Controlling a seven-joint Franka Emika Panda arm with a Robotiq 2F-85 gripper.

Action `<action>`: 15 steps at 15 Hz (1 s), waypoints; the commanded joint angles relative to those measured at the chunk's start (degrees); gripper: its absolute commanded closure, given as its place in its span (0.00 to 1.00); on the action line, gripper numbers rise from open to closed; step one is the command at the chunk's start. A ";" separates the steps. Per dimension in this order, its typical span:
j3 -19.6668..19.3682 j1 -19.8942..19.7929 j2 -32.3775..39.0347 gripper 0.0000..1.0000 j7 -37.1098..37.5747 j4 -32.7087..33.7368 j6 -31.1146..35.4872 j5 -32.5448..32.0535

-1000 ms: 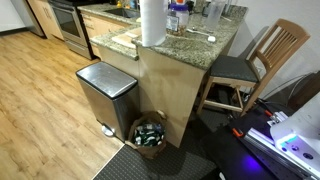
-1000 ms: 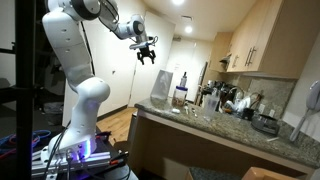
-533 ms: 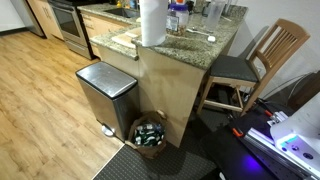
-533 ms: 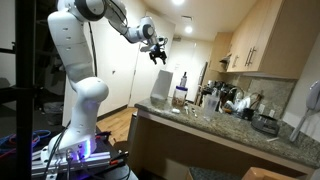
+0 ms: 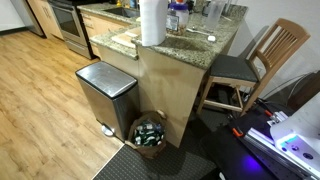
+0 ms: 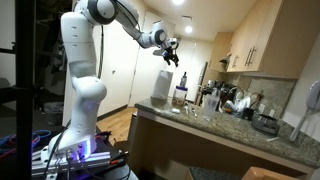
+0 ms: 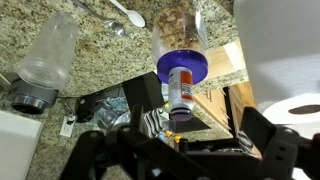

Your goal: Pick the bottle on top of the jar and put it on the counter

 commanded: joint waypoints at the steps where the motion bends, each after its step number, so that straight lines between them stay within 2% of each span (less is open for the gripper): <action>1: -0.35 -1.22 2.65 0.00 2.40 1.56 -0.20 -0.58; 5: -2.29 -1.14 10.10 0.00 6.39 6.15 4.45 2.80; 10: -3.46 1.41 19.55 0.00 4.46 13.21 8.62 9.77; 11: -3.93 1.50 15.52 0.00 5.30 9.13 7.71 8.04; 15: -4.35 2.08 16.75 0.00 5.27 10.11 7.83 8.34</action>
